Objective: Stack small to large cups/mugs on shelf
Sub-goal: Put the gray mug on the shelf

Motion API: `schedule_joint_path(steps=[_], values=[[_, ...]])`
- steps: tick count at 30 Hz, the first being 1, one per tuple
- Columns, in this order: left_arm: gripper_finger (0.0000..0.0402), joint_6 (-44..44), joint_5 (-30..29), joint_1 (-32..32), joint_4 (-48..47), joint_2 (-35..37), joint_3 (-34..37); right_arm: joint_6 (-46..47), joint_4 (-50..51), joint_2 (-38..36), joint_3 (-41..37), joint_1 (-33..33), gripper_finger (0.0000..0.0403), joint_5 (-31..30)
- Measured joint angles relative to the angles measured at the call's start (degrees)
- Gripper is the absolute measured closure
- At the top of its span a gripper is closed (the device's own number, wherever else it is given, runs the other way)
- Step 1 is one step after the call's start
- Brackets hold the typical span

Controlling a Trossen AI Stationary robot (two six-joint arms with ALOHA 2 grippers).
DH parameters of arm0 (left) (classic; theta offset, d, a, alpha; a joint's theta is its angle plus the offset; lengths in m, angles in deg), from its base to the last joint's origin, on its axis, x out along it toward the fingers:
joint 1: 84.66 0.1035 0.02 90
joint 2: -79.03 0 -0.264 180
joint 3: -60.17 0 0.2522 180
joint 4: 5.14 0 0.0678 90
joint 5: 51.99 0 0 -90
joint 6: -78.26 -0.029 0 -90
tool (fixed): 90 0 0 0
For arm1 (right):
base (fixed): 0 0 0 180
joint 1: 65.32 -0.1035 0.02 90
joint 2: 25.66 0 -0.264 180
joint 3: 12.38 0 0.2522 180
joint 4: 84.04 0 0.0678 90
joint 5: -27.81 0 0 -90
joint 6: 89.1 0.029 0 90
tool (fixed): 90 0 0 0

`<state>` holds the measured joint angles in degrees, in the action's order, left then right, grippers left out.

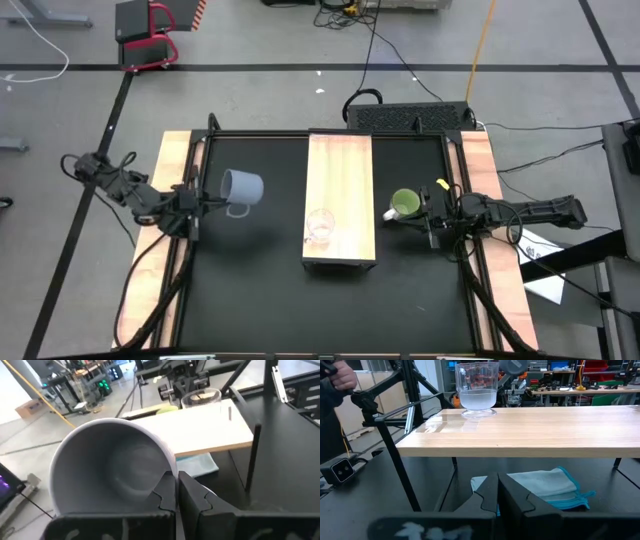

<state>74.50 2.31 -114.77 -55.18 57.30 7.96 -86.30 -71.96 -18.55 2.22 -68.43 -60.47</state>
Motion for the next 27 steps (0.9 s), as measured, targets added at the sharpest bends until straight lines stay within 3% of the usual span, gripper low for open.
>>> schedule_joint_path(steps=[9, 15, 27], values=[[0.0398, -2.4, 5.1, 6.4, 1.1, 1.1, 3.4, 0.0, -0.1, 0.0, 0.0, 0.0, 0.0403, 0.0], [0.0398, -8.8, 5.3, 11.7, 15.9, 0.1, 7.0, -0.4, -0.1, 0.0, 0.0, 0.0, 0.0403, 0.0], [0.0399, -13.5, 17.1, 30.9, 36.5, -15.4, 7.1, -1.6, -0.2, 0.0, 0.0, 0.0, 0.0403, -0.1]])
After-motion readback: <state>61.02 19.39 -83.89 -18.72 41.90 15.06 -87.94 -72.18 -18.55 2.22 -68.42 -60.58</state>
